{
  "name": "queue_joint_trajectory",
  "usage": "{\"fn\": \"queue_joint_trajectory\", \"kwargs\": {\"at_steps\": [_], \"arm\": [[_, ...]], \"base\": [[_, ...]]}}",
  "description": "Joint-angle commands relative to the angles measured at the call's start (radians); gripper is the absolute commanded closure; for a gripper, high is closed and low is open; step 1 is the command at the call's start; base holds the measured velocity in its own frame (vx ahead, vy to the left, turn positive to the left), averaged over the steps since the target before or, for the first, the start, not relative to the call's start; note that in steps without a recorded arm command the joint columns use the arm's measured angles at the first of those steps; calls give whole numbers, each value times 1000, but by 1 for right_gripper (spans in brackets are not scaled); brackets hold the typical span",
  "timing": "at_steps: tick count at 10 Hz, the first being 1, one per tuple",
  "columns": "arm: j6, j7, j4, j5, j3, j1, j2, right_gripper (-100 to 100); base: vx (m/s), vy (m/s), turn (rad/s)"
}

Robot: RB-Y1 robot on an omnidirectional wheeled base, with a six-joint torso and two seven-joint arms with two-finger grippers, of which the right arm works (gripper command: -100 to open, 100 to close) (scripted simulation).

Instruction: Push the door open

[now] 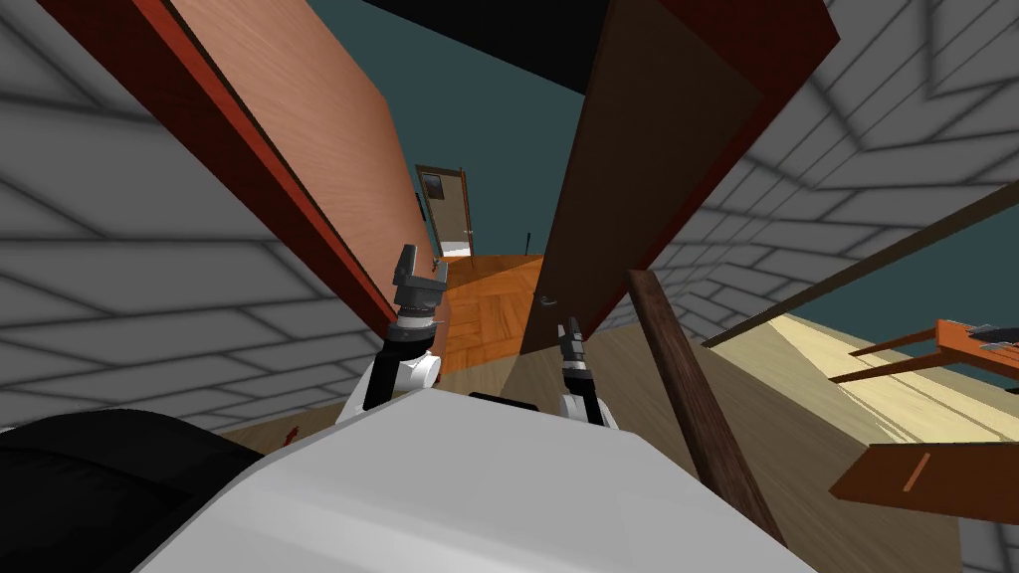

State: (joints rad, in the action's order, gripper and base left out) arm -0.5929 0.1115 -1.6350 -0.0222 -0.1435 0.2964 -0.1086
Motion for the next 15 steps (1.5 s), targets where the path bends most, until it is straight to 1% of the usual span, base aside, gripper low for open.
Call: {"fn": "queue_joint_trajectory", "kwargs": {"at_steps": [1, 5, 6, 7, 8, 10, 11, 14, 15], "arm": [[-12, 1, 49, 0, -8, -11, -3, -100], [-45, 5, 179, 1, -26, -45, -12, -100], [-45, 5, 184, 1, -26, -45, -12, -100], [-53, 6, 217, 1, -30, -53, -14, -100], [-53, 6, 217, 1, -30, -53, -14, -100], [-69, 8, 280, 1, -39, -69, -18, -100], [-69, 8, 280, 1, -39, -69, -18, -100], [-91, 10, 370, 2, -51, -92, -24, -100], [-91, 10, 371, 2, -51, -92, -24, -100]], "base": [[65, -55, 97], [74, -110, 99], [72, -91, 46], [49, -54, 65], [30, -32, 27], [39, -59, 83], [44, -69, 33], [63, -82, 84], [43, -64, 20]]}}
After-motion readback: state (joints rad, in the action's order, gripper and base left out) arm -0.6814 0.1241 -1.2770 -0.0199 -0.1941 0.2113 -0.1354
